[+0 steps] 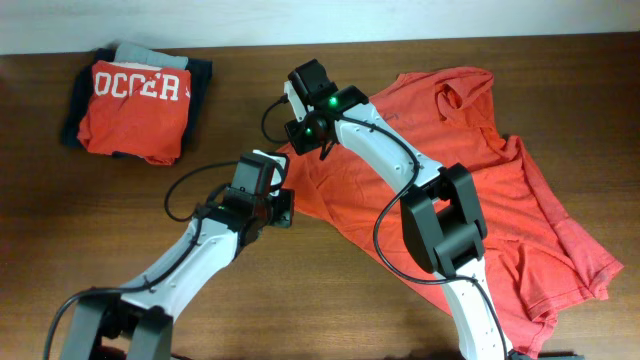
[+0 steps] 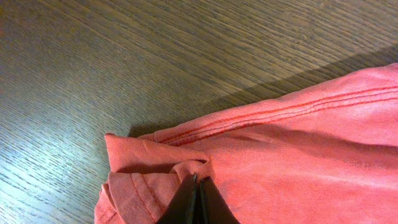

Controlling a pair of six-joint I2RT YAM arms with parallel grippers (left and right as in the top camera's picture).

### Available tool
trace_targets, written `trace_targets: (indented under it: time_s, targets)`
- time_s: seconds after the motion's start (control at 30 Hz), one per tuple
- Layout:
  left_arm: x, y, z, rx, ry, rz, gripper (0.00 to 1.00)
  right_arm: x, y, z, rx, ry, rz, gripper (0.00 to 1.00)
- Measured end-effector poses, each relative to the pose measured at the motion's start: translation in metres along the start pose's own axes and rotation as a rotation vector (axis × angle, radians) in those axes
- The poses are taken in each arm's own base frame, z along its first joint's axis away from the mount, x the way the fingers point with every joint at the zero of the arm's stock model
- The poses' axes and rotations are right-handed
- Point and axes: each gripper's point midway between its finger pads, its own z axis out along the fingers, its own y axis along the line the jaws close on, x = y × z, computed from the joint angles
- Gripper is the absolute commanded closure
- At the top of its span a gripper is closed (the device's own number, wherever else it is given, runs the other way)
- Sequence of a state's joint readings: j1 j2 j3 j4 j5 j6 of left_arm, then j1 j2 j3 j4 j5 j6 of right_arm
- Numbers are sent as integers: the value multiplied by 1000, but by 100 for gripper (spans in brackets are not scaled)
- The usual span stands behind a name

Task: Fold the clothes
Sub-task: 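Reach the left gripper to the t-shirt's left edge and grasp it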

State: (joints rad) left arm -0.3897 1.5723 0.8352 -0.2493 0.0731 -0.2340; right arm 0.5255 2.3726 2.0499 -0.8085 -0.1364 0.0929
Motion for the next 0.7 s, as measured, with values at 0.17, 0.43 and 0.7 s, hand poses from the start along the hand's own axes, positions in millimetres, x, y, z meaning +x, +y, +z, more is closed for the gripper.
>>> trace_targets:
  time_s: [0.17,0.43,0.7]
  targets:
    - [1,1,7,-4,3,-125,99,0,0,0,0,0,0,95]
    - [0,-1,32,20,-1,-213,99,1,0,0,0,5,1,95]
    - [3,-1,45,29,4,-265,99,4,0,0,2,16,2,95]
